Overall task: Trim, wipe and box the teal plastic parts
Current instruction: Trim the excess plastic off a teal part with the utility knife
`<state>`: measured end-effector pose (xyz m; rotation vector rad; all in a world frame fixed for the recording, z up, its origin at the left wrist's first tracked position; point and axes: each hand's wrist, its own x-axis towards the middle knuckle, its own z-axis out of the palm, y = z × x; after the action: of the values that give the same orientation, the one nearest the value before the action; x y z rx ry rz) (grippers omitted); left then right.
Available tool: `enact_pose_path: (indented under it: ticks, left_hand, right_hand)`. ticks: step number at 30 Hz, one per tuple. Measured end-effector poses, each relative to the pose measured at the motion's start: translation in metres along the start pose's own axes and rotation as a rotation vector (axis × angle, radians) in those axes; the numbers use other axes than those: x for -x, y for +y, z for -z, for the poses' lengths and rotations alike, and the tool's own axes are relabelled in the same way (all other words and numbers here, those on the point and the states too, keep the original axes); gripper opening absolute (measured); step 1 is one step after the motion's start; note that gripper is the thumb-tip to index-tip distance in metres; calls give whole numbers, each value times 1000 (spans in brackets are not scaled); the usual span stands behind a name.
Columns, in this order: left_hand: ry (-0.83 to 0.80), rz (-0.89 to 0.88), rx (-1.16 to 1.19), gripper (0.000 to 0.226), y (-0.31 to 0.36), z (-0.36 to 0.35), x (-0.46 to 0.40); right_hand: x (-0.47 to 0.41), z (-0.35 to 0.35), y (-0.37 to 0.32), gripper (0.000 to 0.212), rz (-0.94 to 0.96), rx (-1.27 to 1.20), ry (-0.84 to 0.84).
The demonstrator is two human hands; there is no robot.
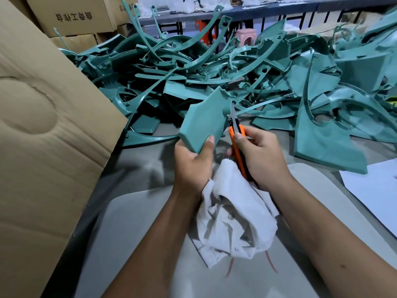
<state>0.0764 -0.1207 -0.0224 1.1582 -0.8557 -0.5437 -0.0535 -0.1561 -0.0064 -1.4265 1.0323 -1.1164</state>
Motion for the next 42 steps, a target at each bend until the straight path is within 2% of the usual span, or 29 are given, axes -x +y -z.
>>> enact_pose_path:
  ticks: [3, 5, 8, 10, 13, 15, 17, 20, 23, 27, 32, 42]
  left_hand:
    - [-20, -34, -43, 14, -3, 0, 3]
    - [-62, -120, -139, 27, -3, 4, 4]
    - [-152, -225, -210, 59, 5, 6, 4]
    - [-169, -254, -230, 66, 5, 7, 2]
    - [-107, -214, -210, 39, 1, 9, 1]
    - [-45, -109, -151, 27, 2, 10, 0]
    - [-10, -28, -60, 25, 6, 9, 0]
    - [-18, 42, 23, 31, 9, 9, 0]
    - [-24, 62, 89, 40, 10, 9, 2]
    - [-2, 106, 188, 22, 16, 7, 4]
    - [22, 141, 272, 29, 19, 9, 4]
    - [91, 230, 322, 27, 24, 10, 2]
  right_hand:
    - [2, 1, -9, 21, -205, -371, -91]
    - [2, 4, -13, 23, -256, -472, -138]
    - [4, 5, -16, 29, -296, -512, -167]
    - [4, 6, -16, 34, -327, -566, -196]
    - [2, 12, -17, 35, -363, -771, -308]
    - [-1, 17, -15, 32, -279, -811, -288]
    - [-4, 19, -10, 22, -80, -525, -102]
    - [-5, 22, 0, 17, 319, 155, 247]
    - [-9, 28, 7, 25, 555, 475, 379]
    - [-12, 28, 8, 29, 635, 597, 381]
    - [-14, 30, 12, 29, 667, 695, 381]
    - [-17, 32, 15, 29, 700, 691, 299]
